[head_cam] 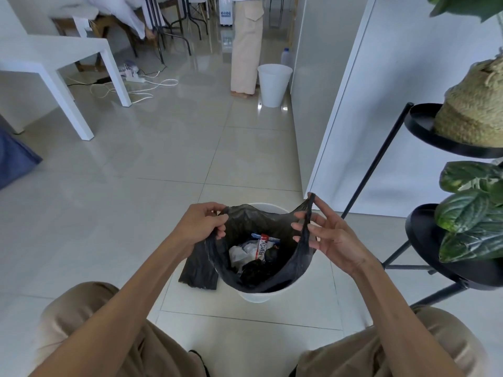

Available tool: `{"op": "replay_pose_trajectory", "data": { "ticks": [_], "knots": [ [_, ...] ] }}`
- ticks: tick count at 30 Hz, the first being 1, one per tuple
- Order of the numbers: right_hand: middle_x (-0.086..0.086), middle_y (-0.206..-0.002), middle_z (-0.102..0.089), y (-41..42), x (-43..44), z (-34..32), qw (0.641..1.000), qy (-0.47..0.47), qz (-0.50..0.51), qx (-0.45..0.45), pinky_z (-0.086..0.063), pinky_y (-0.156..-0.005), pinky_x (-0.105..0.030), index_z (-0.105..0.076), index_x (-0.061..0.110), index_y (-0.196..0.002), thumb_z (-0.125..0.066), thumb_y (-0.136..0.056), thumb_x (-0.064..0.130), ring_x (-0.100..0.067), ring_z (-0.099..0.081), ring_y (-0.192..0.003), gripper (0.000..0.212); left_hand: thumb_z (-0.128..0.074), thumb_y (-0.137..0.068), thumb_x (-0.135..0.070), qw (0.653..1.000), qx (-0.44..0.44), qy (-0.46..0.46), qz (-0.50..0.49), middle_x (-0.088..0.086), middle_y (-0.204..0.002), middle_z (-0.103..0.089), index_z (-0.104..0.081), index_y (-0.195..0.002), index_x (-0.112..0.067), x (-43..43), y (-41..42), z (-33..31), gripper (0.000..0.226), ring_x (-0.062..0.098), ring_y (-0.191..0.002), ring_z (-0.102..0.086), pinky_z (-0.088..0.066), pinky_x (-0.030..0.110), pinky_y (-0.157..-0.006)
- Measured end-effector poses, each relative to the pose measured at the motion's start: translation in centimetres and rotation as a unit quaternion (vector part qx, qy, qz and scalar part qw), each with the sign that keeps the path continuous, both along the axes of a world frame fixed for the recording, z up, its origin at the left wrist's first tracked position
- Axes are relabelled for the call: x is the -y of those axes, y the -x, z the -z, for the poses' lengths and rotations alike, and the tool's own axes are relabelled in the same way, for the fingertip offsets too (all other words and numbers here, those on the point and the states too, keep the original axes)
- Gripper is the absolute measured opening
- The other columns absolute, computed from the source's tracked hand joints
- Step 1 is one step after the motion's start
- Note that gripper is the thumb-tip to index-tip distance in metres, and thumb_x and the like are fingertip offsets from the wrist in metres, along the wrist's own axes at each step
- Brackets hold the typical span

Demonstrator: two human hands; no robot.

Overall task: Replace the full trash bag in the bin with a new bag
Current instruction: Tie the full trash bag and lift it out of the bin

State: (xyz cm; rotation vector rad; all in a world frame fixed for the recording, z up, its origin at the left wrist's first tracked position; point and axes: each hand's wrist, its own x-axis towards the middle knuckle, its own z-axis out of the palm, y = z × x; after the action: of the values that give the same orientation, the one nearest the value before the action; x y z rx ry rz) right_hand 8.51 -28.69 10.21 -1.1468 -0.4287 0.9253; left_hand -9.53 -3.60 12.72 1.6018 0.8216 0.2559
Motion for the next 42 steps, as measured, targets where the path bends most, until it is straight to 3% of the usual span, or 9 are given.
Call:
{"op": "replay_pose_trajectory", "data": {
  "ticks": [3,9,16,20,24,31,34,38,42],
  "knots": [
    [-0.018,-0.130,-0.066,-0.6,-0.2,-1.6,0.998,0.036,-0.016,0.051,-0.054,-0.097,-0.054,-0.035,0.027,-0.155,-0.058,-0.088,-0.016,-0.039,-0.066,-0.115,0.083,-0.069,-0.093,-0.008,0.998,-0.002,-0.068,0.008,0.009,-0.068,-0.072,-0.069,-0.113,-0.008,-0.2,-0.5,-1.3,0.020,0.018,-0.066,-0.067,-0.056,0.031,-0.075],
    [-0.016,-0.117,-0.074,-0.3,-1.4,-4.7,0.992,0.075,0.005,0.100,-0.057,-0.096,-0.035,-0.061,0.006,-0.132,-0.065,-0.080,-0.022,-0.033,-0.071,-0.108,0.059,-0.067,-0.093,-0.015,0.978,-0.120,-0.165,0.034,0.005,-0.071,-0.078,-0.073,-0.086,-0.008,-0.7,-0.5,-1.4,0.012,0.008,-0.065,-0.066,-0.044,0.016,-0.057],
    [-0.003,-0.098,-0.080,0.7,-2.4,-6.8,0.944,0.103,0.171,0.261,-0.056,-0.091,-0.020,-0.080,0.009,-0.100,-0.076,-0.086,0.004,-0.014,-0.074,-0.098,0.016,-0.069,-0.094,-0.020,0.980,0.109,-0.091,-0.138,-0.002,-0.066,-0.066,-0.073,-0.079,-0.010,0.4,-1.6,-1.8,0.018,0.008,-0.059,-0.053,-0.044,0.012,-0.051],
    [0.005,-0.107,-0.076,1.3,-3.1,-7.3,0.924,0.117,0.165,0.325,-0.055,-0.090,-0.017,-0.080,0.010,-0.101,-0.074,-0.089,0.011,-0.001,-0.069,-0.097,0.013,-0.074,-0.090,-0.026,0.976,0.163,-0.034,-0.141,-0.007,-0.092,-0.075,-0.077,-0.095,-0.012,1.2,-2.7,-1.9,0.015,0.006,-0.085,-0.067,-0.053,0.024,-0.082],
    [0.006,-0.113,-0.077,1.5,-3.6,-8.3,0.952,0.040,0.154,0.262,-0.053,-0.090,-0.013,-0.078,0.012,-0.111,-0.070,-0.092,0.007,-0.003,-0.069,-0.107,0.021,-0.072,-0.092,-0.018,0.976,0.204,-0.003,-0.081,-0.004,-0.112,-0.076,-0.078,-0.102,-0.012,2.5,-3.6,-2.8,0.013,0.010,-0.110,-0.068,-0.046,0.027,-0.106],
    [0.009,-0.126,-0.071,2.3,-4.2,-7.7,0.945,0.055,0.103,0.306,-0.048,-0.101,-0.018,-0.065,0.022,-0.132,-0.058,-0.098,-0.001,-0.003,-0.060,-0.123,0.041,-0.061,-0.098,-0.005,0.976,0.199,-0.050,0.068,-0.001,-0.118,-0.073,-0.065,-0.131,-0.021,3.9,-5.2,-3.1,0.037,0.005,-0.115,-0.065,-0.047,0.019,-0.102],
    [0.013,-0.137,-0.057,2.0,-4.3,-7.0,0.910,0.086,0.140,0.380,-0.039,-0.115,-0.028,-0.068,0.026,-0.128,-0.065,-0.095,0.006,-0.004,-0.052,-0.131,0.039,-0.061,-0.098,-0.009,0.977,0.168,-0.101,0.085,-0.004,-0.114,-0.070,-0.053,-0.143,-0.037,3.7,-5.6,-2.6,0.054,0.014,-0.111,-0.068,-0.050,0.029,-0.103],
    [0.024,-0.149,-0.045,2.1,-5.0,-7.5,0.909,0.070,0.153,0.381,-0.034,-0.103,-0.003,-0.065,0.035,-0.128,-0.067,-0.094,0.009,0.018,-0.040,-0.131,0.043,-0.051,-0.102,-0.007,0.970,0.164,-0.150,0.103,-0.004,-0.113,-0.066,-0.037,-0.153,-0.039,3.7,-6.1,-2.4,0.062,0.013,-0.103,-0.071,-0.054,0.038,-0.100],
    [0.008,-0.133,-0.065,2.1,-5.9,-7.2,0.917,0.060,0.189,0.346,-0.046,-0.105,-0.018,-0.064,0.022,-0.132,-0.066,-0.093,0.003,0.003,-0.060,-0.122,0.043,-0.040,-0.105,-0.007,0.953,0.140,-0.206,0.174,-0.006,-0.117,-0.062,-0.023,-0.157,-0.040,3.6,-6.3,-2.3,0.064,0.011,-0.102,-0.069,-0.051,0.032,-0.097]
  ]
}}
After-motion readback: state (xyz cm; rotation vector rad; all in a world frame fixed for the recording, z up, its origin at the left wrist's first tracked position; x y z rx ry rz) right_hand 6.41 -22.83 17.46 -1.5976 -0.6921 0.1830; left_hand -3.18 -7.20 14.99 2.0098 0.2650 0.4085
